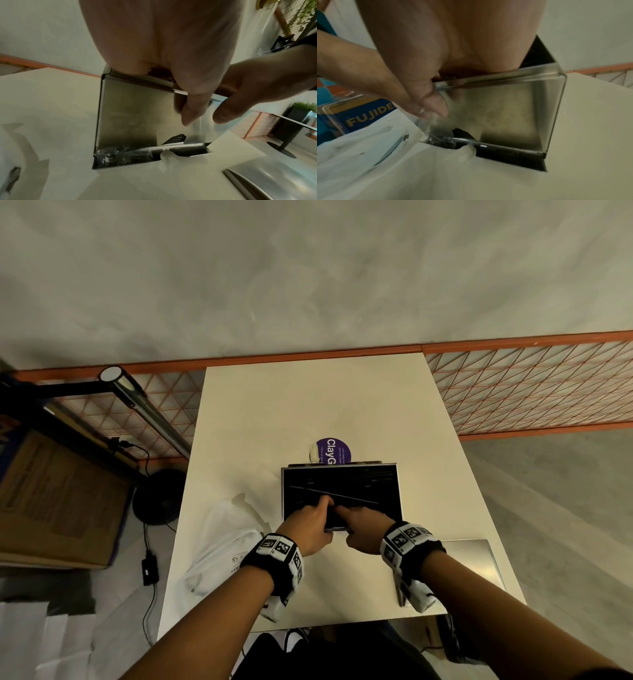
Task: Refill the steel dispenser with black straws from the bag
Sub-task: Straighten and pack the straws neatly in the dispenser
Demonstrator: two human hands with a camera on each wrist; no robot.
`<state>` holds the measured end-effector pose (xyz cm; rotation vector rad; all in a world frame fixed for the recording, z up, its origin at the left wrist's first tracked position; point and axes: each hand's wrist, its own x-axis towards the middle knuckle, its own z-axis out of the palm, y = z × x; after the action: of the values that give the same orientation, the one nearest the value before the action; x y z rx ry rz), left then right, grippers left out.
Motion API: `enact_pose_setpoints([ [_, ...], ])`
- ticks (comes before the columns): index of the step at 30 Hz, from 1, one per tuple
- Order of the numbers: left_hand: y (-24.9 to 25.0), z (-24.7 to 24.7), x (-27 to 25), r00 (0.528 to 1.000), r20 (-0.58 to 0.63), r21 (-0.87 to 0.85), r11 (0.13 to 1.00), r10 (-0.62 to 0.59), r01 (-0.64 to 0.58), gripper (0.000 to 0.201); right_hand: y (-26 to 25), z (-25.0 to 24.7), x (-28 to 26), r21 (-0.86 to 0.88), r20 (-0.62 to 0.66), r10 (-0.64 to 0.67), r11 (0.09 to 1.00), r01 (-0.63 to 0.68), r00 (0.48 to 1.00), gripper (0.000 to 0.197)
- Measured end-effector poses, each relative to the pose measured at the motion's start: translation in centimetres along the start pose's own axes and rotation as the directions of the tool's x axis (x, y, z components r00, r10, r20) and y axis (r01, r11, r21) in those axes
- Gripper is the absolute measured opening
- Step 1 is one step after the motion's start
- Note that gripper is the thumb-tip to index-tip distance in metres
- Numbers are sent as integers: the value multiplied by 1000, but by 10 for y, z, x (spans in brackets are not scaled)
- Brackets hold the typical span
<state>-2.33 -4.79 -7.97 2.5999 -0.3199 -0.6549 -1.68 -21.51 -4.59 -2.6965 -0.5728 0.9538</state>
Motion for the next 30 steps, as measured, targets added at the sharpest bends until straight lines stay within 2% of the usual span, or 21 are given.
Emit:
enact_pose_setpoints([
  [4,2,-1,-1,1000,0,-37,999,5,-5,57,-2,2,11,-24,55,-1,1000,3,998,63],
  [8,2,1,-5,1000,17,-68,998,-2,3,60,-2,7,20,-139,120,14,990,3,993,58],
  [14,5,-1,-4,996,7,37,996,-85,85,28,1,8,24,-164,103,46,986,-29,994,54],
  [16,5,-2,-2,996,11,72,994,-86,85,24,3,7,23,-143,104,54,989,-39,993,54],
  [20,5,2,0,994,34,78,992,-106,103,29,3,4,25,-125,144,41,992,-23,989,55],
  [27,7,2,1,991,20,57,990,-133,132,35,-12,-6,29,-210,269,100,977,-43,958,32],
  [30,8,-3,2,989,33,61,988,-142,140,37,-15,-6,32,-187,296,108,981,-53,949,33],
])
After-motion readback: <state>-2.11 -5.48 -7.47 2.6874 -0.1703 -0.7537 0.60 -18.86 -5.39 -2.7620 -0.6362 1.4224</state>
